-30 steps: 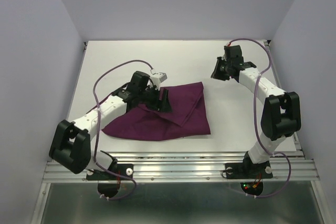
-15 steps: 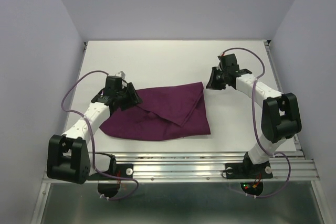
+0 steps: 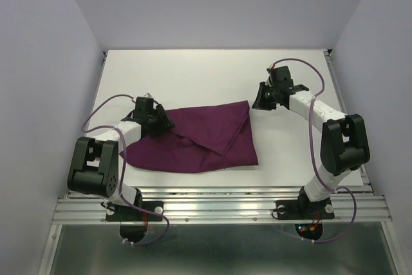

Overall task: Prepare the surgical pack
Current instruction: Pack the surgical kit at the center of the board.

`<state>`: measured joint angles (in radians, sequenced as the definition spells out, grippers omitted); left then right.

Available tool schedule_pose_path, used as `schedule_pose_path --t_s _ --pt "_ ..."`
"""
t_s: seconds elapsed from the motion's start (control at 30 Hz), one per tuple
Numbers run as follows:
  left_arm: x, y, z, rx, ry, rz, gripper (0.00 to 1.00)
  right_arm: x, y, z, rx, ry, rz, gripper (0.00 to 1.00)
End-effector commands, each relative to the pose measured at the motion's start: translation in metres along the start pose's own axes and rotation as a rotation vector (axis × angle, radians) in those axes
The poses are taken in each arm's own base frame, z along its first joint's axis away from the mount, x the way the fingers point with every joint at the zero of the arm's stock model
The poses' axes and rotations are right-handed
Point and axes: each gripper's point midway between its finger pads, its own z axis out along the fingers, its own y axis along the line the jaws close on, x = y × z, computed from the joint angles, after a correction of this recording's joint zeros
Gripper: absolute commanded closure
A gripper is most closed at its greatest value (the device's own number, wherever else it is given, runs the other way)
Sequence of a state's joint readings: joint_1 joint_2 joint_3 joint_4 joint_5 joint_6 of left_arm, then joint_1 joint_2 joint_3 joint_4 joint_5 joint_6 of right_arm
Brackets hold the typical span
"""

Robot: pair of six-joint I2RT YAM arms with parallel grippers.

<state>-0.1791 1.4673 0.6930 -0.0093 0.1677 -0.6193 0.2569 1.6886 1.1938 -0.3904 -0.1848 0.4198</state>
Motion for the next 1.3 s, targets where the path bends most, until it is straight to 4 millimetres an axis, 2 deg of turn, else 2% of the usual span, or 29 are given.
schedule_pose_path --t_s 0.0,0.23,0.27,0.37,0.4,0.47,0.5,0.57,0.6,0.67,0.73,0.77,1.0,1.13,1.27 --pt "-0.018 -0.012 0.010 0.044 -0.060 -0.009 0.40 -0.013 0.015 -0.008 -0.048 -0.049 -0.011 0.78" --pt "-0.023 -0.012 0.023 0.023 -0.046 0.002 0.59 -0.017 0.024 -0.010 -0.049 -0.054 -0.022 0.78" --pt "-0.024 -0.013 0.024 0.021 -0.047 0.005 0.67 -0.018 0.025 -0.012 -0.049 -0.059 -0.025 0.78" --pt "-0.036 -0.018 0.021 0.015 -0.070 0.018 0.85 -0.014 0.030 -0.016 -0.050 -0.051 -0.048 0.78" --pt "-0.042 -0.021 0.018 0.012 -0.080 0.023 0.94 -0.013 0.030 -0.019 -0.047 -0.051 -0.052 0.78" --pt "-0.047 -0.024 0.014 0.012 -0.090 0.028 1.00 -0.005 0.038 -0.022 -0.055 -0.040 -0.075 0.76" --pt "-0.051 -0.027 0.010 0.014 -0.101 0.034 1.00 -0.001 0.041 -0.024 -0.058 -0.034 -0.082 0.74" --pt "-0.060 -0.032 0.004 0.017 -0.127 0.038 1.00 0.012 0.048 -0.029 -0.066 -0.015 -0.092 0.59" --pt "-0.061 -0.031 0.000 0.008 -0.128 0.041 1.00 0.023 0.060 -0.030 -0.085 0.001 -0.113 0.47" --pt "-0.068 -0.035 -0.006 0.015 -0.146 0.044 1.00 0.038 0.069 -0.035 -0.093 0.013 -0.114 0.36" --pt "-0.074 -0.037 -0.011 0.021 -0.160 0.047 1.00 0.048 0.081 -0.041 -0.113 0.013 -0.103 0.34" --pt "-0.075 -0.037 -0.010 0.021 -0.161 0.047 1.00 0.055 0.077 -0.041 -0.108 0.021 -0.085 0.34" --pt "-0.085 -0.031 -0.012 0.016 -0.175 0.033 1.00 0.077 0.090 -0.055 -0.153 0.030 -0.038 0.32" --pt "-0.094 -0.026 -0.018 0.018 -0.195 0.020 1.00 0.105 0.101 -0.052 -0.188 0.091 -0.026 0.32" --pt "-0.095 -0.027 -0.019 0.033 -0.192 0.021 1.00 0.125 0.110 -0.042 -0.244 0.141 0.023 0.32"
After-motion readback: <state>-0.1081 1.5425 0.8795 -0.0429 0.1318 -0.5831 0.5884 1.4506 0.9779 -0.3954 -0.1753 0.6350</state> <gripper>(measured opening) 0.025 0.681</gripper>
